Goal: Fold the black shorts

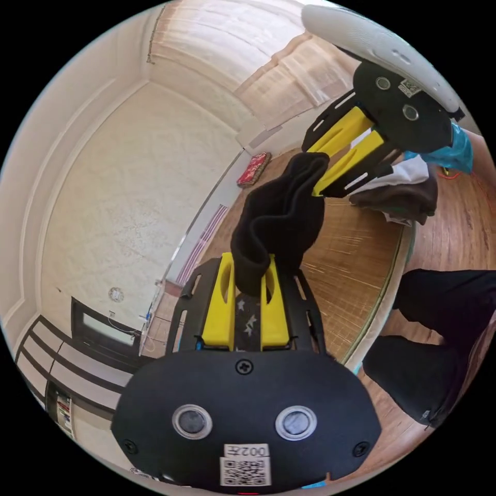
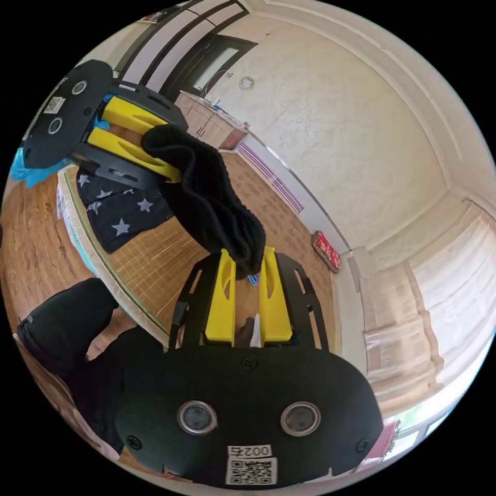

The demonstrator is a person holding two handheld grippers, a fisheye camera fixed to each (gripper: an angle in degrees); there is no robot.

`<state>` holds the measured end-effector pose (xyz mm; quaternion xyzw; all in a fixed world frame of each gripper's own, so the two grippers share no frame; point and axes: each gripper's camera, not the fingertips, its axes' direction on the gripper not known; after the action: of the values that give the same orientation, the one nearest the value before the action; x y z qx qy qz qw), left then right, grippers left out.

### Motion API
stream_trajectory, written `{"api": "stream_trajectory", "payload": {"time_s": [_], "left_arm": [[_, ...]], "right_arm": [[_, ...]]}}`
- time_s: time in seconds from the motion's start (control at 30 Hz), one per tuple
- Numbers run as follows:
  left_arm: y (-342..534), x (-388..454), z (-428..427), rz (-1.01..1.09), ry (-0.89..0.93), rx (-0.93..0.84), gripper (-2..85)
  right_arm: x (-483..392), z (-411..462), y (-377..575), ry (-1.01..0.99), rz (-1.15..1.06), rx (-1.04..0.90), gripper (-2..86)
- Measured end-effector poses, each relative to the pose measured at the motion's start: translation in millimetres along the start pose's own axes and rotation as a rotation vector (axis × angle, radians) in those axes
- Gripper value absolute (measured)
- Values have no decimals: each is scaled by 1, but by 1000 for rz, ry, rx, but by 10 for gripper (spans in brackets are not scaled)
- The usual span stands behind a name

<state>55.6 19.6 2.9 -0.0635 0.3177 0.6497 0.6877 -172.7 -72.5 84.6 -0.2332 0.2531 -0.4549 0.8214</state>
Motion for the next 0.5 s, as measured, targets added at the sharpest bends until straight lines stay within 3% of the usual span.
{"api": "stream_trajectory", "payload": {"time_s": [0.3, 0.5], "left_arm": [[104, 132, 36, -75, 469, -100, 70], [136, 140, 32, -121, 555, -133, 75]], "right_arm": [[-116, 52, 122, -295, -139, -229, 76], [-141, 43, 148, -280, -213, -218, 78]]}}
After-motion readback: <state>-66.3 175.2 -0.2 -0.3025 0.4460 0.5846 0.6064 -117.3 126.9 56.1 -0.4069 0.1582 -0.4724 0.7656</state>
